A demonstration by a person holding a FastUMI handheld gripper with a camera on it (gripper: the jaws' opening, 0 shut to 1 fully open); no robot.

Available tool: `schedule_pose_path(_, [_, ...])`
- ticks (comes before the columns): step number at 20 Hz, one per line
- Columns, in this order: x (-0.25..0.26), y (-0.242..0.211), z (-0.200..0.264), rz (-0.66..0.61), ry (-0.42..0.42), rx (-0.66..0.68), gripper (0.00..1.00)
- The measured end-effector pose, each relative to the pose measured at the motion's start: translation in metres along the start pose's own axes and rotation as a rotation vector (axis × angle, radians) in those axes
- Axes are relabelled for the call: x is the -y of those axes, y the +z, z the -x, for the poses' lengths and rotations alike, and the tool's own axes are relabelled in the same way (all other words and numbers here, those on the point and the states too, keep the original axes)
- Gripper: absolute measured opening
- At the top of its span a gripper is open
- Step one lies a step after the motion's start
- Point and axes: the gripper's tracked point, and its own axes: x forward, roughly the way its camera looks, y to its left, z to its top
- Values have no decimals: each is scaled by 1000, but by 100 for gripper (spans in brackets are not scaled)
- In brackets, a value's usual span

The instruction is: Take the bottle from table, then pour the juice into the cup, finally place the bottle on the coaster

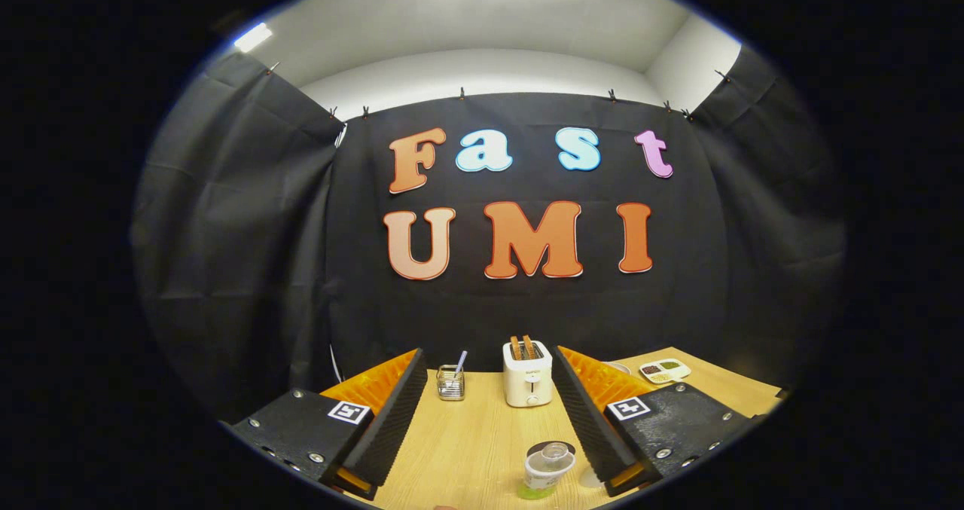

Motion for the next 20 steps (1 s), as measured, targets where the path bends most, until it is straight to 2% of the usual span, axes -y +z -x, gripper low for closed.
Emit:
schedule_pose_path(9, [23,-44,-15,17,-58,-85,99])
schedule_pose_path(15, [46,-93,-22,49,-112,-179,99])
schedule_pose_path(20, [50,-132,-26,48,-113,-253,99])
